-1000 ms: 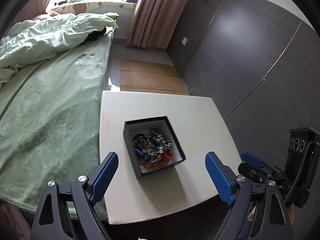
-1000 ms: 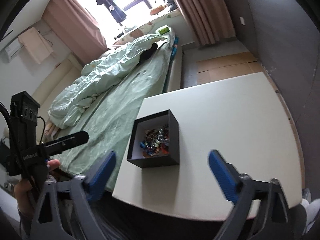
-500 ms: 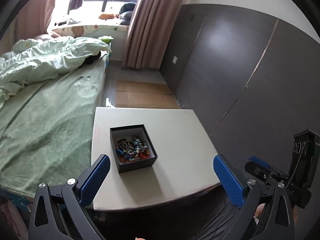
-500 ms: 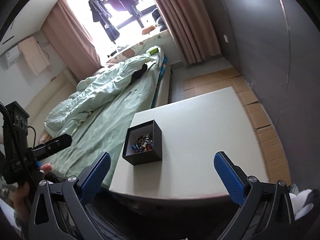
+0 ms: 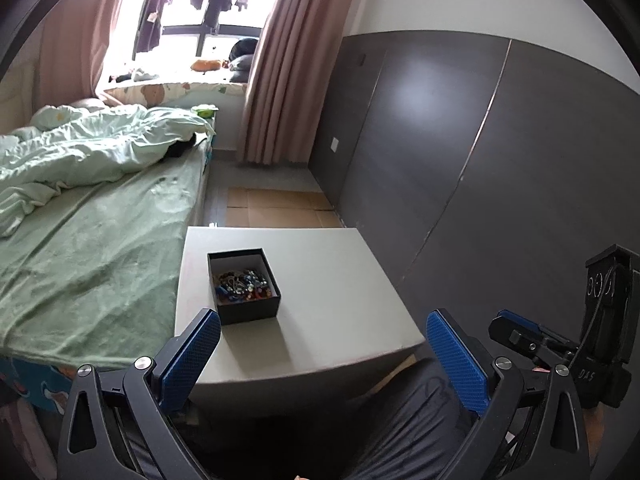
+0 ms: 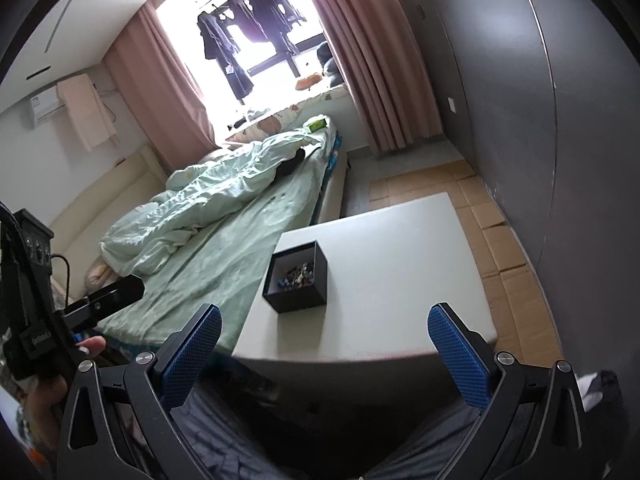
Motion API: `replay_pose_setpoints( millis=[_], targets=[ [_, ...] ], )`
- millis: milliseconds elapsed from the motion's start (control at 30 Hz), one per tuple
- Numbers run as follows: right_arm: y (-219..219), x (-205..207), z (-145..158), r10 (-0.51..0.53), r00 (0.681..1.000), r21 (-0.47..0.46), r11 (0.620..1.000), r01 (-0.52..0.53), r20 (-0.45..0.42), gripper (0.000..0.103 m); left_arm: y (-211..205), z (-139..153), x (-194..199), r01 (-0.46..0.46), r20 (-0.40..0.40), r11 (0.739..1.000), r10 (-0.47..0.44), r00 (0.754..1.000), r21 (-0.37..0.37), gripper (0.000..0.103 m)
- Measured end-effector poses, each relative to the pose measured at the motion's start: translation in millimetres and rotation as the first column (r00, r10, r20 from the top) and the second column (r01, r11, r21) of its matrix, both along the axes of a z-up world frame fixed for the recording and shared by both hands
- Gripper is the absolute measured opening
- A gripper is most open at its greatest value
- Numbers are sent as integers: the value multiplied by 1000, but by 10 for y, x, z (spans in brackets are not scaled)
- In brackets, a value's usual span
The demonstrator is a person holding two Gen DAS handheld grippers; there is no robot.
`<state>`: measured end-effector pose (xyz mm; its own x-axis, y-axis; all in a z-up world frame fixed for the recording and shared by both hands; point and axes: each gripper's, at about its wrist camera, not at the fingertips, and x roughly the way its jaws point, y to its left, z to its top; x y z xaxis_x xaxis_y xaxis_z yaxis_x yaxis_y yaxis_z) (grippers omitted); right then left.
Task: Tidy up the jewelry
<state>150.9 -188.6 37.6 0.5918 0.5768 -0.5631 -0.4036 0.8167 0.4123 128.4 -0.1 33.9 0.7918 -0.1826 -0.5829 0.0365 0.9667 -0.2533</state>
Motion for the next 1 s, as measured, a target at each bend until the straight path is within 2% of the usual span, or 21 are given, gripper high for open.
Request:
replay_pose_setpoints(
  millis=[133, 467, 1000],
  targets=[
    [-68, -200, 114, -7, 1000, -14, 1000, 7, 13, 103, -68, 77, -198, 6, 19, 1000, -7, 1000, 27, 103],
    [-54, -563, 290, 20, 996, -70, 997, -13, 87, 103, -128, 193, -601, 2, 73, 999, -5, 997, 43, 103],
    [-29, -632, 335, 18, 995, -86, 996, -10, 98, 103, -74, 196, -673, -4, 80, 999, 0, 997, 49, 103]
  ],
)
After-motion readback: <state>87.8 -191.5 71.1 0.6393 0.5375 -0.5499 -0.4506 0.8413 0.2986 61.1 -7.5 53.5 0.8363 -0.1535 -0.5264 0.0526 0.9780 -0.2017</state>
